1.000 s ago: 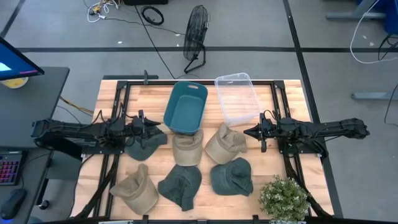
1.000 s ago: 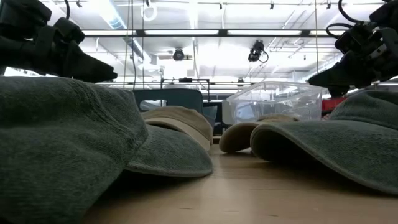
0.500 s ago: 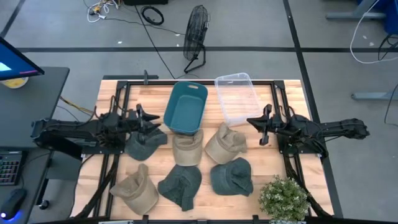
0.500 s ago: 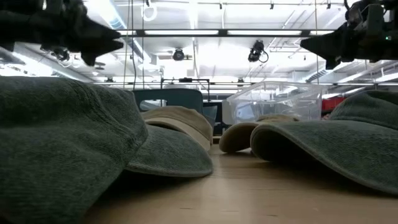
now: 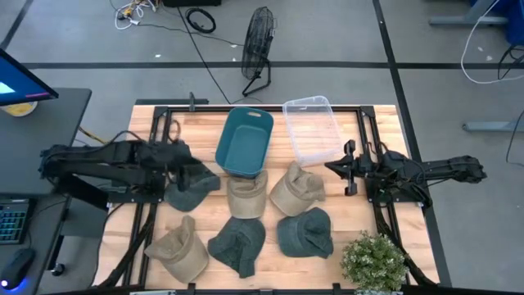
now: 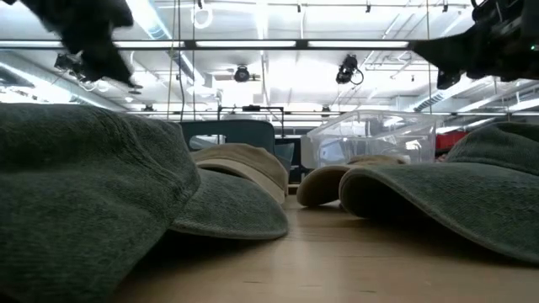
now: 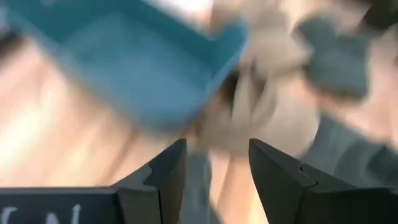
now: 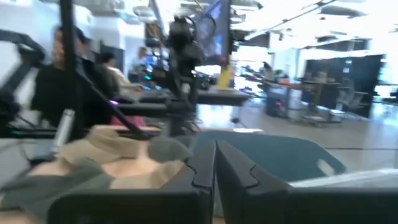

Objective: Pick & Place hat
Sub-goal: Put the left black cap into the blue bin

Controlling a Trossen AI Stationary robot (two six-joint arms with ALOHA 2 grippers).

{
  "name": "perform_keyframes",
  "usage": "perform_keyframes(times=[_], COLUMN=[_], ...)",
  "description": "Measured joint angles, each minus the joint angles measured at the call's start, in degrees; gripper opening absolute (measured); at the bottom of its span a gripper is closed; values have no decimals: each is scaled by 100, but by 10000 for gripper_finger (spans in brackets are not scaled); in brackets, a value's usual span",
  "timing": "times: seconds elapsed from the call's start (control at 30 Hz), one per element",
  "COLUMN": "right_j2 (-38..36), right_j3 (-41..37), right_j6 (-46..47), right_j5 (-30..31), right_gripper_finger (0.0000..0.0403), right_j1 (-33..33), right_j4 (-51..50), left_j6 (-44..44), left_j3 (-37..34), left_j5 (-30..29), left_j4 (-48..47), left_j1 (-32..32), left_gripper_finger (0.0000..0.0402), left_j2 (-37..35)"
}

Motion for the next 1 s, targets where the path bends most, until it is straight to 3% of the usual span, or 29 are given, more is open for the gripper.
perform_keyframes(times=[0.13,0.33,0.6,0.8,1.0], right_j2=[8,121,451,1095,2272], right_j3=[0,0,0,379,1363], right_j6=[83,233,432,432,572], right_j5=[-34,-38,-36,-36,-36], right_gripper_finger=[30,94,187,200,197], right_j1=[-2,-2,-2,-2,0], right_j4=[64,60,538,703,-20], left_j6=[-786,-1343,-1019,-849,-854], left_j3=[-184,-477,-481,-481,-481], left_j5=[-2,222,197,-446,-467], left_j4=[-650,-469,-331,-365,-361], left_j1=[-390,-911,-1002,-999,-761], left_gripper_finger=[177,177,219,263,267], left_j2=[275,741,1257,1622,2050])
